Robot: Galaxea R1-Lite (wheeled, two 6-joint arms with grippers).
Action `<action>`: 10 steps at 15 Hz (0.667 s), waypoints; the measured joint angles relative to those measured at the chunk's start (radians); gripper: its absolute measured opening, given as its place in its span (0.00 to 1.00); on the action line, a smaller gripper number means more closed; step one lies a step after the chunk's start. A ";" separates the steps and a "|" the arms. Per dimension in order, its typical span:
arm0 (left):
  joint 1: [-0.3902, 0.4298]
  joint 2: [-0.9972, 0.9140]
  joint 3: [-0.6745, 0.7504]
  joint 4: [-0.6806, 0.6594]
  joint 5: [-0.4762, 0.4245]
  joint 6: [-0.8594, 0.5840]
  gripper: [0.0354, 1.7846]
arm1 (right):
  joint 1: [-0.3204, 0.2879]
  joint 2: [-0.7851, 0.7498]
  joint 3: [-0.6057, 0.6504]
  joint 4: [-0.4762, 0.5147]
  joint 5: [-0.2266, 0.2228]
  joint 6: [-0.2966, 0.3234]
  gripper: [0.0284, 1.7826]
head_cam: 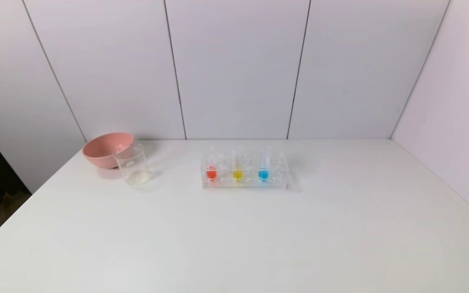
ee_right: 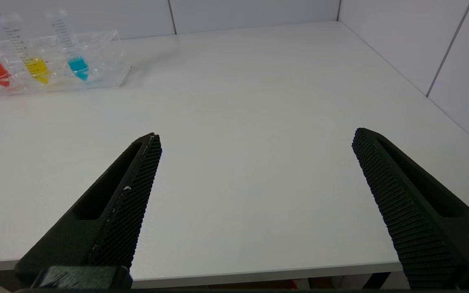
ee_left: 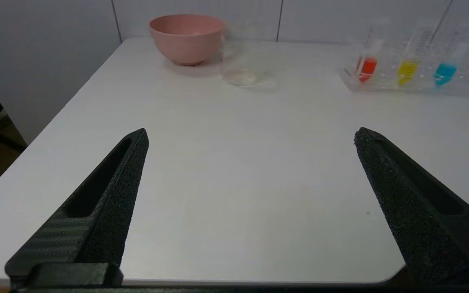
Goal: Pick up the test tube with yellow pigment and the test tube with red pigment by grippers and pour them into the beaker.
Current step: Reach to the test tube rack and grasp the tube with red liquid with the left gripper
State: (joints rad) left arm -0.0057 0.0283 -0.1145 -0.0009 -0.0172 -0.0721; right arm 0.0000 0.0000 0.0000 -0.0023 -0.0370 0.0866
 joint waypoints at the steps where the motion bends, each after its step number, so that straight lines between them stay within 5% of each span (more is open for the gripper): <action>1: -0.001 0.023 -0.040 -0.001 -0.016 -0.003 0.99 | 0.000 0.000 0.000 0.000 0.000 0.000 0.96; 6: -0.008 0.238 -0.214 -0.017 -0.055 -0.020 0.99 | 0.000 0.000 0.000 0.000 0.000 0.000 0.96; 10: -0.023 0.470 -0.248 -0.074 -0.239 -0.018 0.99 | 0.000 0.000 0.000 0.000 0.000 0.000 0.96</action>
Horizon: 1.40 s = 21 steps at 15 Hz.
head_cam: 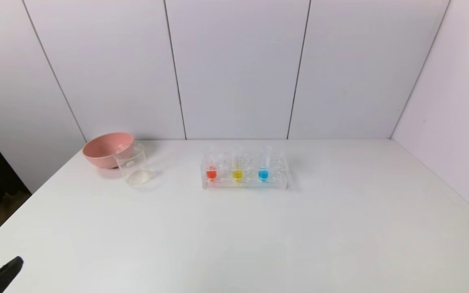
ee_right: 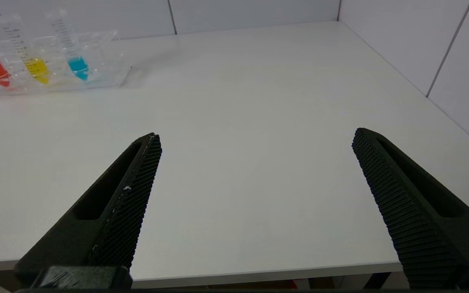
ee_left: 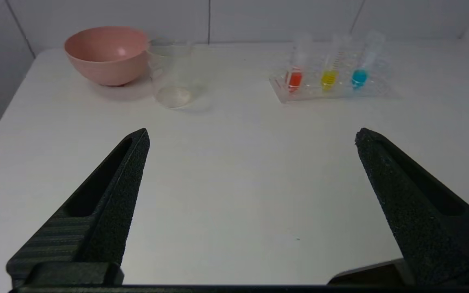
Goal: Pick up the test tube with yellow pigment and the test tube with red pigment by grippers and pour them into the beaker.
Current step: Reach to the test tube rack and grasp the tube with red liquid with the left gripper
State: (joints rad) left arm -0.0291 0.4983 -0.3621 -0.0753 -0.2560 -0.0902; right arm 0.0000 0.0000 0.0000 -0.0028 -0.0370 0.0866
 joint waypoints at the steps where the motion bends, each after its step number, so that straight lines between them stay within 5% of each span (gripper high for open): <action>1: -0.002 0.061 -0.004 -0.032 -0.052 0.001 0.99 | 0.000 0.000 0.000 0.000 0.000 0.000 0.96; 4: -0.035 0.257 -0.028 -0.133 -0.134 0.003 0.99 | 0.000 0.000 0.000 0.000 0.000 0.000 0.96; 7: -0.151 0.449 -0.091 -0.184 -0.088 -0.009 0.99 | 0.000 0.000 0.000 0.000 0.000 0.000 0.96; 12: -0.391 0.736 -0.239 -0.255 0.141 -0.090 0.99 | 0.000 0.000 0.000 0.000 0.000 0.000 0.96; 21: -0.589 1.269 -0.467 -0.547 0.557 -0.101 0.99 | 0.000 0.000 0.000 0.000 0.000 0.000 0.96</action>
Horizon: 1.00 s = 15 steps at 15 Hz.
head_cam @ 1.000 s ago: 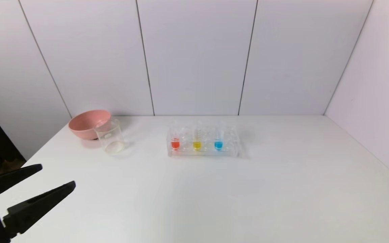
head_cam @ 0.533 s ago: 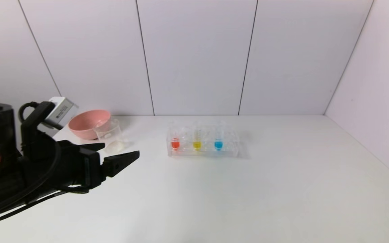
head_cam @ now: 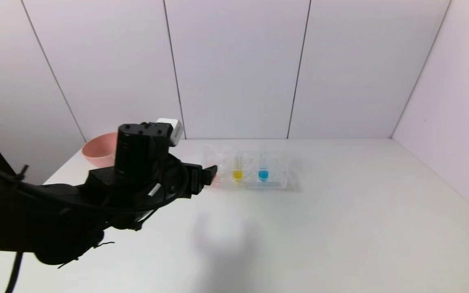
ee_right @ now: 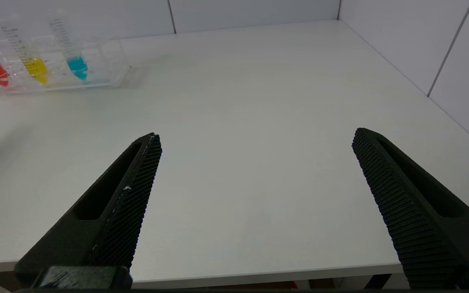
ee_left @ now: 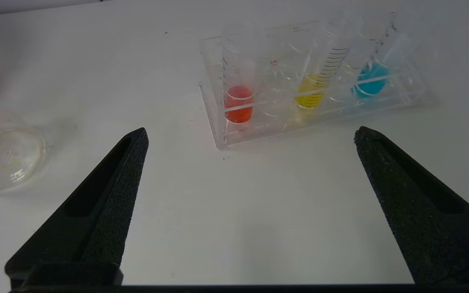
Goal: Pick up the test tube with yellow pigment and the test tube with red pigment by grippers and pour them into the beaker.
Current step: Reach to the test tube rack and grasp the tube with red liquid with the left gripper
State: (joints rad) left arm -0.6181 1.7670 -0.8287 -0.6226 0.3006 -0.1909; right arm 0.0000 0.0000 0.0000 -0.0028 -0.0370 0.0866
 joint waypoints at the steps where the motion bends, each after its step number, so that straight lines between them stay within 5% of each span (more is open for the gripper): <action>1: -0.010 0.055 -0.031 -0.030 0.056 0.001 0.99 | 0.000 0.000 0.000 0.000 0.000 0.000 0.96; 5: -0.023 0.225 -0.109 -0.197 0.234 0.006 0.99 | 0.000 0.000 0.000 0.000 0.000 0.000 0.96; 15: -0.010 0.410 -0.221 -0.318 0.254 0.029 0.99 | 0.000 0.000 0.000 0.000 0.000 0.000 0.96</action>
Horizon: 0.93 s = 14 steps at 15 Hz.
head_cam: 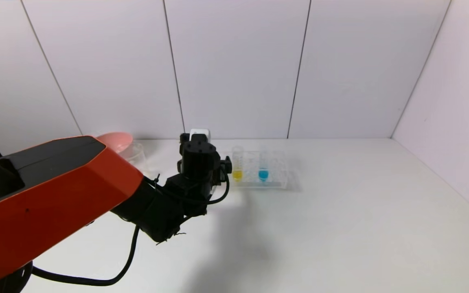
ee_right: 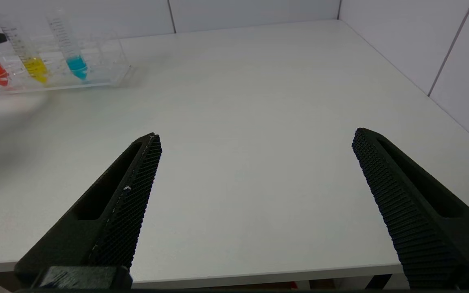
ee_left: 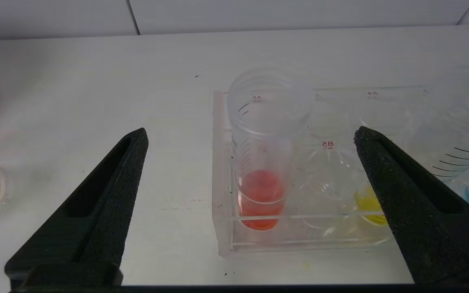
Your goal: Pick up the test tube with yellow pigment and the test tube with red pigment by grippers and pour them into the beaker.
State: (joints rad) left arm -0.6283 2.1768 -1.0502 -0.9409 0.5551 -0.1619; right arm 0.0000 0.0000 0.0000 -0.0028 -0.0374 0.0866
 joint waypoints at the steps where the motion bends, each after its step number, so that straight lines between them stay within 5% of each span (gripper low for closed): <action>1: 0.001 0.006 -0.002 -0.009 0.000 0.000 0.99 | 0.000 0.000 0.000 0.000 0.000 0.000 0.96; 6: 0.001 0.015 -0.003 -0.019 0.000 -0.001 0.76 | 0.000 0.000 0.000 0.000 0.000 0.000 0.96; 11: -0.002 0.018 -0.005 -0.018 -0.001 -0.001 0.27 | 0.000 0.000 0.000 0.000 0.000 0.000 0.96; 14: -0.001 0.019 -0.019 -0.017 -0.001 -0.002 0.23 | 0.000 0.000 0.000 0.000 0.000 0.000 0.96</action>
State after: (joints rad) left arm -0.6291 2.1955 -1.0694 -0.9579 0.5536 -0.1640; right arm 0.0000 0.0000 0.0000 -0.0028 -0.0370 0.0866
